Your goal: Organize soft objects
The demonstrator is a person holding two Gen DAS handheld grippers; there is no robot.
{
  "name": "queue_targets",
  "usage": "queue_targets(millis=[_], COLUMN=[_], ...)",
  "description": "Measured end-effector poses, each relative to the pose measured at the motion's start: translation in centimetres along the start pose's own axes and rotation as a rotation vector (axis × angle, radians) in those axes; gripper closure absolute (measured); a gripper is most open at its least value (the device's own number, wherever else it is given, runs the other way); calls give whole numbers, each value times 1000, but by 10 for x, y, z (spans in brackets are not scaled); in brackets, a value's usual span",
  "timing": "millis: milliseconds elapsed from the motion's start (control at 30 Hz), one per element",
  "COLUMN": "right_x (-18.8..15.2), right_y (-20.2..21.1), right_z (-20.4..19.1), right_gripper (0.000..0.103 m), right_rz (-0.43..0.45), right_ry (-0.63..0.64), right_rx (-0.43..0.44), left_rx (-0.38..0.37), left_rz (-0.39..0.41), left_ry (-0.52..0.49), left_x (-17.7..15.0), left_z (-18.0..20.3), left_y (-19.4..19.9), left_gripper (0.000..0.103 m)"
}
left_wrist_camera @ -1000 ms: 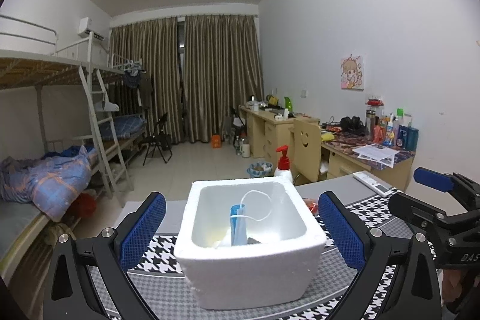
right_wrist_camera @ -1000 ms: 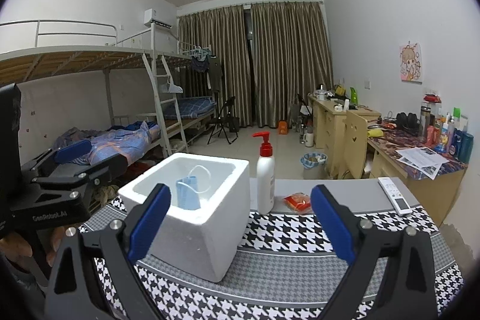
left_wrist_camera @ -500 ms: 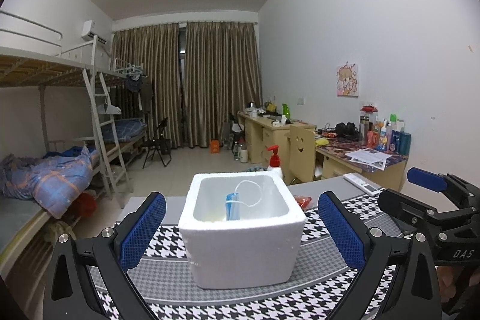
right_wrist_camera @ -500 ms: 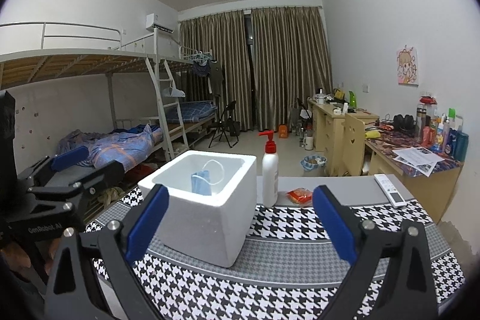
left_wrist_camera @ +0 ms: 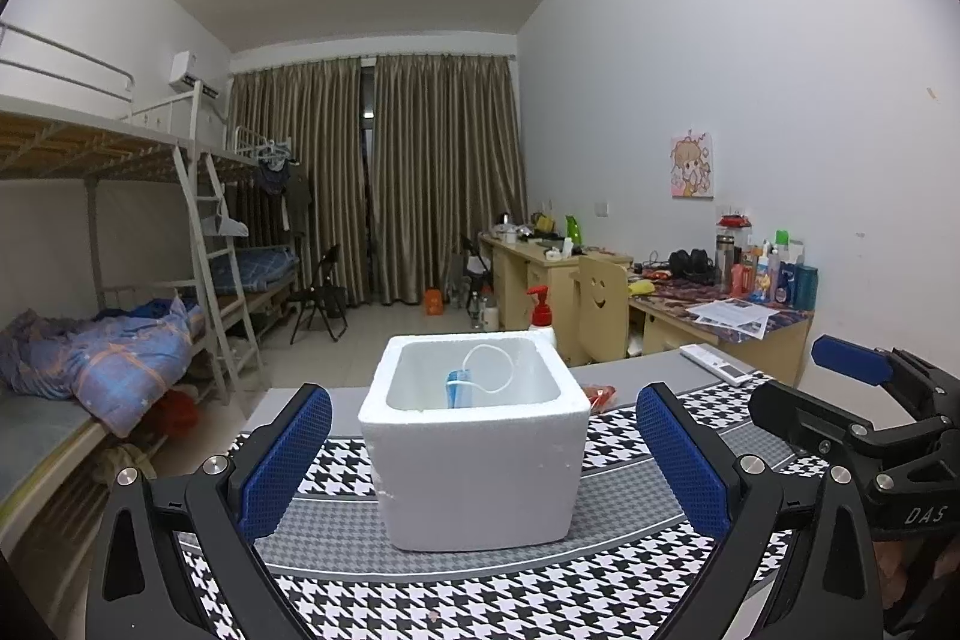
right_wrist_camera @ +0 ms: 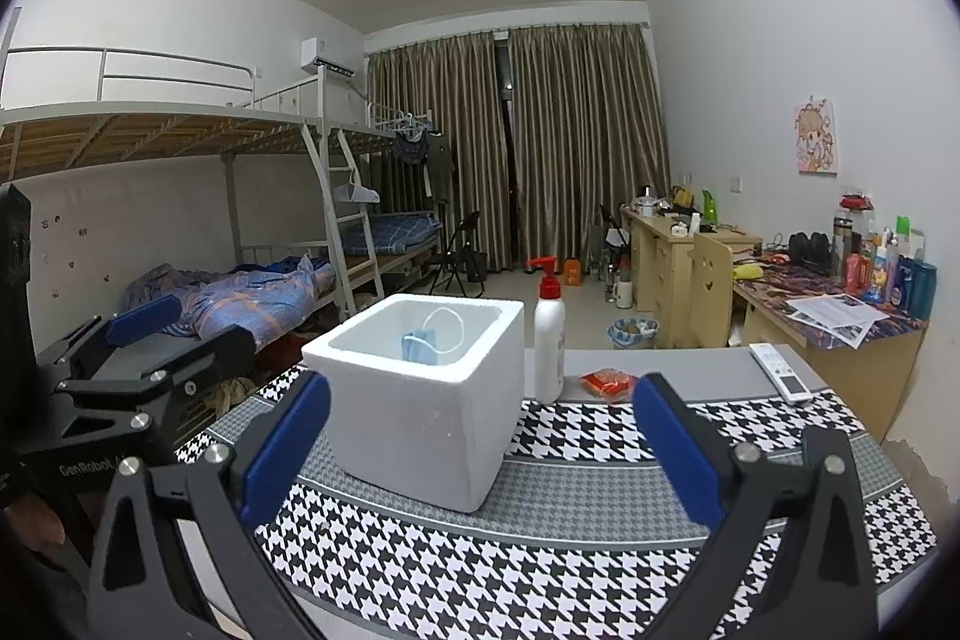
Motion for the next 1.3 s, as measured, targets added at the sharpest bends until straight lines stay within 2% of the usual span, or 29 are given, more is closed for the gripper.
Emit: queue_targets(millis=[667, 1300], right_x=[-26, -38], right_y=[-2, -5], right_z=[-17, -22], right_gripper=[1, 1], right_rz=[-25, -54], right_ry=[24, 29], right_rx=[3, 3], left_rx=[35, 49], left_rz=[-1, -24], left_ry=[35, 39], left_x=[-31, -43], left_z=[-21, -28], left_y=[7, 10], left_gripper=[1, 1])
Point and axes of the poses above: each gripper's, at about its wrist camera, not at the fingertips, and y roughly against the way its jaws point, z to its right, x to its top, the point moved 8 cm from there along -y, roughly the way its jaws point, and after that the axes turned 11 degrees about y, right-handed, at the moved point
